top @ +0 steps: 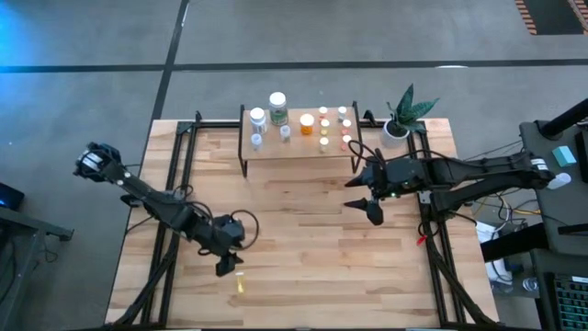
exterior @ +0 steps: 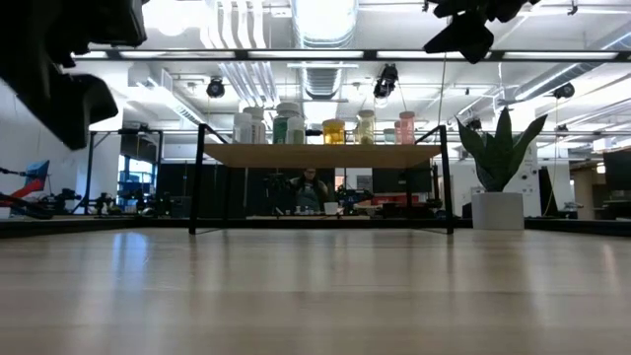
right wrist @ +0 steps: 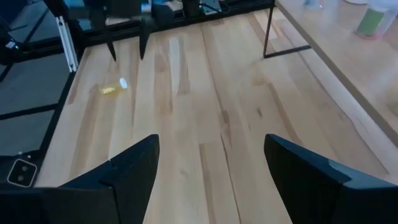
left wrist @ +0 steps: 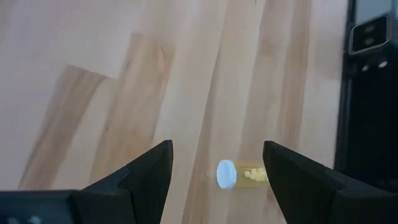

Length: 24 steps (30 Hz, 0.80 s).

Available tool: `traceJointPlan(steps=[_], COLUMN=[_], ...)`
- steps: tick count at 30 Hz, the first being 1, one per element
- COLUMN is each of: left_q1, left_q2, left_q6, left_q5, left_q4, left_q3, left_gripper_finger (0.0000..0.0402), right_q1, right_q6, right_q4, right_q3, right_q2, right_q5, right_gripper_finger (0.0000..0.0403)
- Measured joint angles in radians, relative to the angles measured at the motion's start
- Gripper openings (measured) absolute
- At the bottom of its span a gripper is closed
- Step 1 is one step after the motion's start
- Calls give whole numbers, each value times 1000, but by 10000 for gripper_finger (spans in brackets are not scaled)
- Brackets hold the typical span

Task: Pick and place medicine bottles onto shelf by color
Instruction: Put the yellow pill bottle on the shelf

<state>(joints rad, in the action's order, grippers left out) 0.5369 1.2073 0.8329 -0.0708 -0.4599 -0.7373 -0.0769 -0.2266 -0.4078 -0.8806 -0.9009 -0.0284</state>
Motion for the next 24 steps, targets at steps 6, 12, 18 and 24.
traceJointPlan(steps=[6, 12, 18, 24], left_q1=[24, 47, 55, 55], left_q2=[86, 105, 104, 102], left_q6=[-5, -10, -11, -36], left_q5=[-1, -18, -37, -41], left_q4=[11, 10, 6, 7], left_q3=[-46, -87, -90, -90], left_gripper_finger=[233, 233, 233, 233], right_q1=[-22, -50, -57, -56], right_q6=[-2, -2, -1, 1], right_q4=[31, 32, 32, 43], right_q3=[0, 0, 0, 0], right_q2=[-23, -49, -69, -70], right_q5=[0, 0, 0, 0], right_gripper_finger=[279, 279, 279, 279])
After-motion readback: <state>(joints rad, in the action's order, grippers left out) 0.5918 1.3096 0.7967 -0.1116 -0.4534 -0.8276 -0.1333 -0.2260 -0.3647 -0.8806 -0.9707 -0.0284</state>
